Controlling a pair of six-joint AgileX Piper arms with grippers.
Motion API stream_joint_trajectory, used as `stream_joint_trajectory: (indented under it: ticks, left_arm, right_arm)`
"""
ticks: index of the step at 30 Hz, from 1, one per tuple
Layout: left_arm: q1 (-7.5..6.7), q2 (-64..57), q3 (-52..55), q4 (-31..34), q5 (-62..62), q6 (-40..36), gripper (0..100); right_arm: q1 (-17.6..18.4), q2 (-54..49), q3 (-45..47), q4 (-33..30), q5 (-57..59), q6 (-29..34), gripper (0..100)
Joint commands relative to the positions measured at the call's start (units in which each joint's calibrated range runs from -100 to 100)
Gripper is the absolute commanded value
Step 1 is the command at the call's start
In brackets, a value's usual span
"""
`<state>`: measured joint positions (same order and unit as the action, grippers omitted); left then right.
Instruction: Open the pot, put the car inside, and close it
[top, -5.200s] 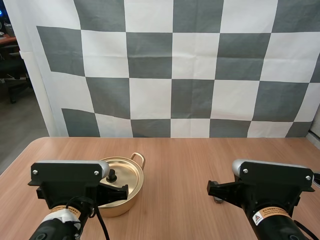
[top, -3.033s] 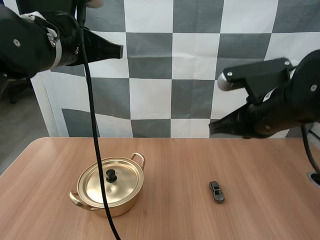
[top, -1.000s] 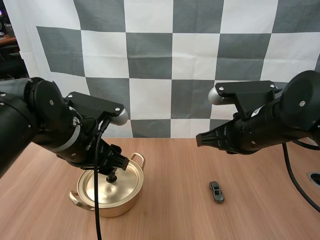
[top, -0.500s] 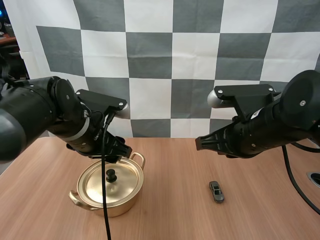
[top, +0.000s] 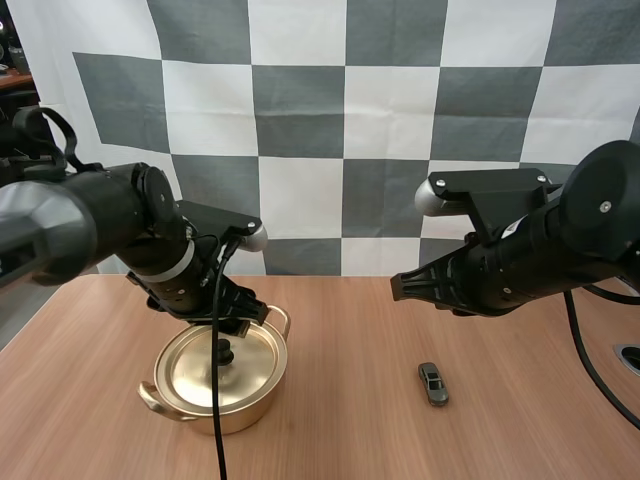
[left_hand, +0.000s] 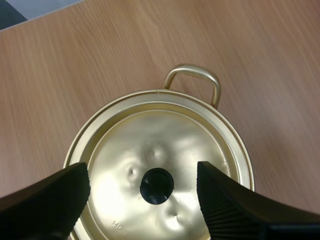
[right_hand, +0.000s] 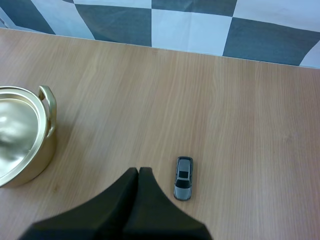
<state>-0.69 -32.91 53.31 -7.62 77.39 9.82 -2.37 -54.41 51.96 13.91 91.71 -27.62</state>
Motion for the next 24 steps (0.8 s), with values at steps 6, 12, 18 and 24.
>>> stream_joint_trajectory:
  ticks: [6, 12, 18, 24]
  left_arm:
    - [-0.02, 3.78, 0.24, -2.31, 3.24, 0.06, 100]
    - [-0.02, 5.62, 0.2, -2.13, 8.24, -0.41, 86]
    - [-0.02, 5.62, 0.2, -1.12, 6.62, -1.24, 99]
    - [-0.02, 5.62, 0.2, -0.44, 3.25, -1.24, 100]
  right_arm:
    - [-0.01, -0.05, 0.04, -0.03, -0.08, 0.0, 0]
    - [-0.01, -0.05, 0.04, -0.03, -0.08, 0.0, 0]
    - [-0.01, -0.05, 0.04, -0.03, -0.08, 0.0, 0]
    - [-0.01, -0.05, 0.04, 0.39, 0.15, 0.0, 0]
